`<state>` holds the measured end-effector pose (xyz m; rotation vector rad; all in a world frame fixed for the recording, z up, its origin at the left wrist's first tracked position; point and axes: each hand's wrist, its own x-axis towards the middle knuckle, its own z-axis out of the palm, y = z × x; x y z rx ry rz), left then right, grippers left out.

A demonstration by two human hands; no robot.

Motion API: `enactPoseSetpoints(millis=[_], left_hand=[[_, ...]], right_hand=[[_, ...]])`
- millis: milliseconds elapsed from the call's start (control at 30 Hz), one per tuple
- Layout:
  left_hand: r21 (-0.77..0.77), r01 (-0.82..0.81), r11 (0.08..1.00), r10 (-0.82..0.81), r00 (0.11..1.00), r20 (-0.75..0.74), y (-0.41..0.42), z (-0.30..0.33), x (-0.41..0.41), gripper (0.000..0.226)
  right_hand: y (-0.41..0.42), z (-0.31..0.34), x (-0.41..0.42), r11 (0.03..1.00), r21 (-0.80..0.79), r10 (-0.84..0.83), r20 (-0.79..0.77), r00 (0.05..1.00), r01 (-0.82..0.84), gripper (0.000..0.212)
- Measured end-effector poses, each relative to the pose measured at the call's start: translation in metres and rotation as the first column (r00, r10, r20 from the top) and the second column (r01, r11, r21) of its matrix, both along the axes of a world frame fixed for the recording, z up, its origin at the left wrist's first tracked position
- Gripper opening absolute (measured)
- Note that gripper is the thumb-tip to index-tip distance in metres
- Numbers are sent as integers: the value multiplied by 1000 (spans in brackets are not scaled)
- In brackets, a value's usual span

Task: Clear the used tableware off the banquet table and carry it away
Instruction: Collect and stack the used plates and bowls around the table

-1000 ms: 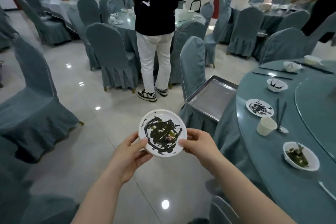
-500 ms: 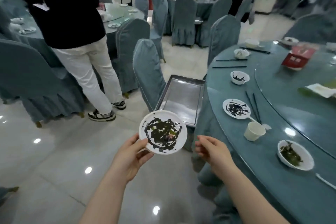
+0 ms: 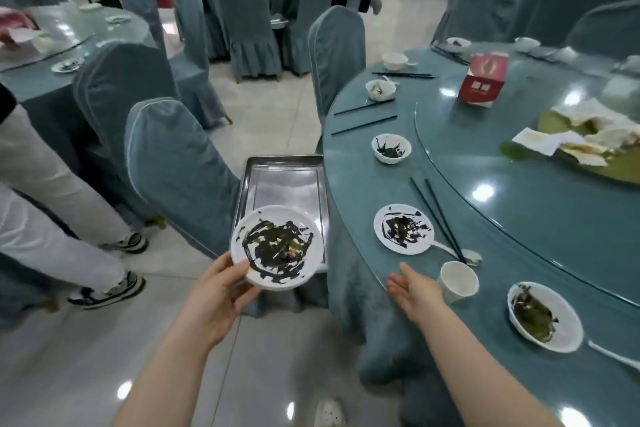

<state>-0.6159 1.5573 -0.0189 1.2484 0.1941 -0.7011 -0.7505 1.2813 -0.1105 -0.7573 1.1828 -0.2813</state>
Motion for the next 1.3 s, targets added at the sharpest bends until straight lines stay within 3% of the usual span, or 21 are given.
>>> enactPoseSetpoints(millis=[167,300,400,533,800,933,1000,1133,1300], left_hand=[[-6,-17,1000,17,1000,-21,-36,-2,55,18],[3,-5,1000,5,998,-55,-61,-7,95,19],[-2,19,1000,-19,994,-104,-88,-15,132,20],[-3,119,993,-118,984,-134,-132,-26,181,21],[18,501,865,-495,861,-120,-228,-42,239,23],[25,651,758,-644,755,-121,-248,-55,247,29],[58,705,707,-696,708,-123,-254,-61,249,29],[109,756,645,-744,654,-137,-268,-67,243,20],[297,758,581,-749,641,-168,-291,-75,234,17]], right_hand=[[-41,-5,47,986,52,-155,-38,987,157,30],[-56,-11,66,972,99,-203,-96,974,212,18],[-67,-9,88,947,145,-284,-31,958,285,8],[-79,11,112,951,194,-243,-14,970,241,12],[-81,33,167,985,-143,-106,-78,991,94,13],[-69,20,185,948,-307,-140,-183,973,79,7],[-65,14,189,925,-371,-169,-201,965,85,18],[-65,6,191,921,-344,-252,-169,953,183,28],[-76,-3,190,918,-335,-288,-199,937,211,26]])
